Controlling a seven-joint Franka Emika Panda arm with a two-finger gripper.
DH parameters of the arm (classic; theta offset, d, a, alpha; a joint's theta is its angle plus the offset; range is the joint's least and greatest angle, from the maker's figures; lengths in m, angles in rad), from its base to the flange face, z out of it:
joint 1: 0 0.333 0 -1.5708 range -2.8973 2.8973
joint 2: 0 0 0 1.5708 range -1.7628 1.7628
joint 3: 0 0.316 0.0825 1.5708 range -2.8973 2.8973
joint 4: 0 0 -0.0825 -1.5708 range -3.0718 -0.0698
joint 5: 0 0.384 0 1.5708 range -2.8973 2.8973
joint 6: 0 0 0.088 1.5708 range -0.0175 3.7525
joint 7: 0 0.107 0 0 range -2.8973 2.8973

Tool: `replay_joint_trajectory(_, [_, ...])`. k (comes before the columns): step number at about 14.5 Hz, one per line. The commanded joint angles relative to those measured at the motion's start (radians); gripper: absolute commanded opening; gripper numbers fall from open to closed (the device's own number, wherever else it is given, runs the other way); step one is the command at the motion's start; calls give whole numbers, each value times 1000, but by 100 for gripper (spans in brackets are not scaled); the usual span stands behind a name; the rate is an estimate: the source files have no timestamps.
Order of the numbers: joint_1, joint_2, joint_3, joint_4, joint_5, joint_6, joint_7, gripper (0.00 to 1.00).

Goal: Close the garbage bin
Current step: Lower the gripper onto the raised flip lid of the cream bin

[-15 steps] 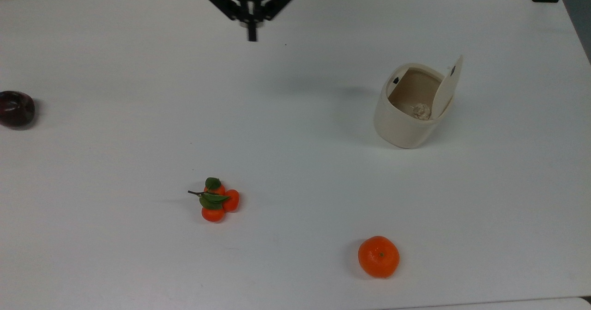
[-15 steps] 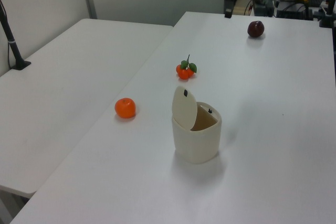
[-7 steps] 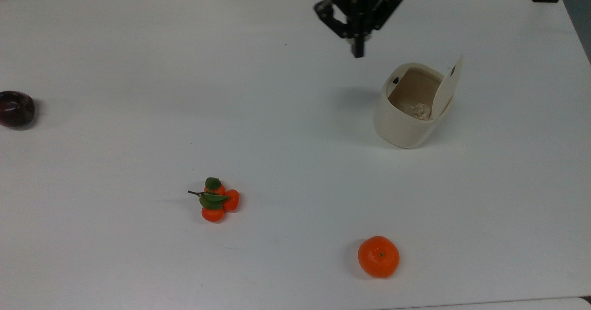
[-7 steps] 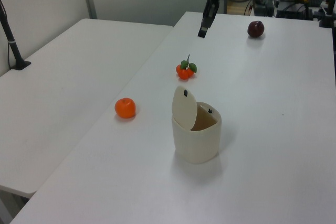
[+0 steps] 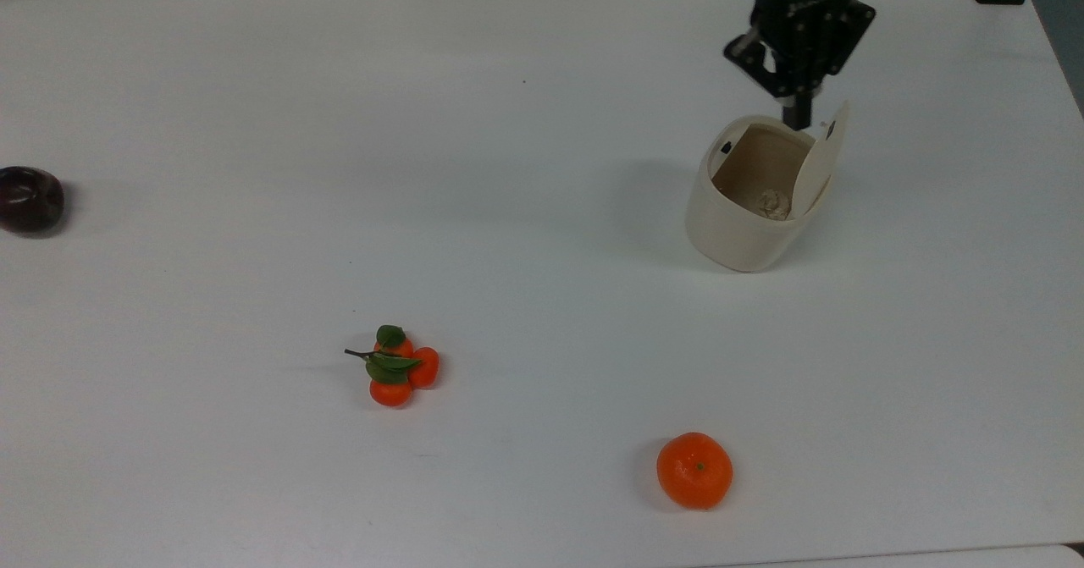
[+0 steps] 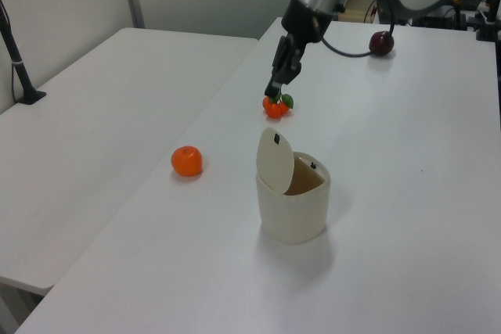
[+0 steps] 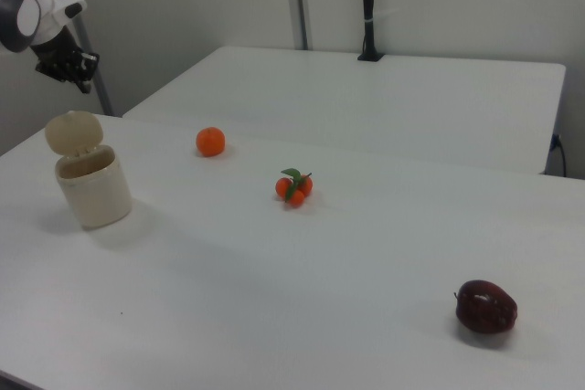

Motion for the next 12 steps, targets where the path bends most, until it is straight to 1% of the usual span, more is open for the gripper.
replay_joint_trajectory(1, [46,23,-13,-15,13,79,-5,0])
replay_joint_trajectory(5, [87,40,-13,-19,10,79,-12,0])
replay_joint_trajectory(10, [90,40,-13,-24,14,63,-67,0])
replay_joint_trajectory(12, [90,40,-13,-24,14,12,-108,0])
